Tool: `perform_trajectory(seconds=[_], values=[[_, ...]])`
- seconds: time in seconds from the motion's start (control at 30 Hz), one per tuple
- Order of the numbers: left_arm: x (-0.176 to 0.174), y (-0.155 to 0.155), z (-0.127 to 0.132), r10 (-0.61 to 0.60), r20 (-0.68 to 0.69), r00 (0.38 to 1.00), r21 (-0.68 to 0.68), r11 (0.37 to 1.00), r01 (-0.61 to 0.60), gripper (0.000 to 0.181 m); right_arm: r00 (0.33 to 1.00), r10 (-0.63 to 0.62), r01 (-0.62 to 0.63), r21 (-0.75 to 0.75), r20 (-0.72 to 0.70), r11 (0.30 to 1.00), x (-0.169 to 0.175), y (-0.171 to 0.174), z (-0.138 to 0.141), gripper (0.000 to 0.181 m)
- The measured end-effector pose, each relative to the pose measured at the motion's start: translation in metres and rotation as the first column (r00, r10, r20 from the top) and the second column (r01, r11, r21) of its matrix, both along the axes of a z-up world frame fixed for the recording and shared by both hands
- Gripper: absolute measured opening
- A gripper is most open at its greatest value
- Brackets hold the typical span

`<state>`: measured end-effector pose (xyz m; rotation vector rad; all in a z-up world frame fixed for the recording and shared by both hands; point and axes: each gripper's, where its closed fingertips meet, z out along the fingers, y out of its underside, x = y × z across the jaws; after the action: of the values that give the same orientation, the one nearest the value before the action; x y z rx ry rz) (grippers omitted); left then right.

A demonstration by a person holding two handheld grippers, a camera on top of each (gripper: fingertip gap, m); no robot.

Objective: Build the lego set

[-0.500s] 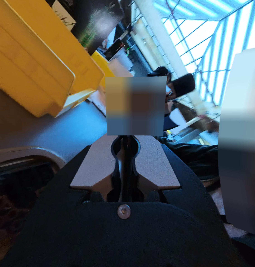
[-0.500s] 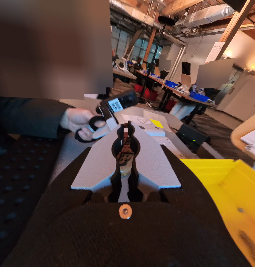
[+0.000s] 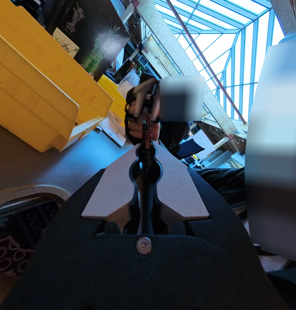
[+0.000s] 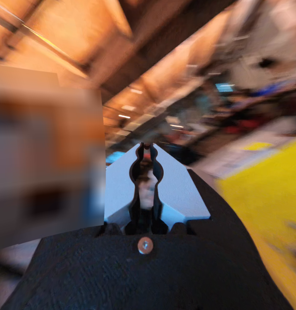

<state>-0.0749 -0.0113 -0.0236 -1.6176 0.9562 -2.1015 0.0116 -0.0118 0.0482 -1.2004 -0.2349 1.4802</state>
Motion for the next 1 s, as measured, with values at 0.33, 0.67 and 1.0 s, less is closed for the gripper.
perform_trajectory(seconds=[0.33, 0.67, 1.0], values=[[-0.004, 0.027, -0.009, 0.137, -0.038, 0.990, -0.036, 0.990, -0.139, 0.006, 0.591, -0.559, 0.656, 0.056, 0.582, 0.752, 0.066, 0.062, -0.074, 0.032], [-0.002, 0.019, -0.005, 0.092, -0.016, 0.996, -0.033, 0.995, -0.092, 0.006, 0.869, -0.187, 0.237, -0.053, 0.457, 0.970, -0.037, 0.032, -0.065, 0.034], [0.005, 0.003, -0.006, 0.023, -0.018, 1.000, 0.015, 1.000, -0.023, 0.019, 0.884, 0.246, -0.133, -0.291, 0.398, 0.948, -0.087, 0.002, -0.092, 0.005]])
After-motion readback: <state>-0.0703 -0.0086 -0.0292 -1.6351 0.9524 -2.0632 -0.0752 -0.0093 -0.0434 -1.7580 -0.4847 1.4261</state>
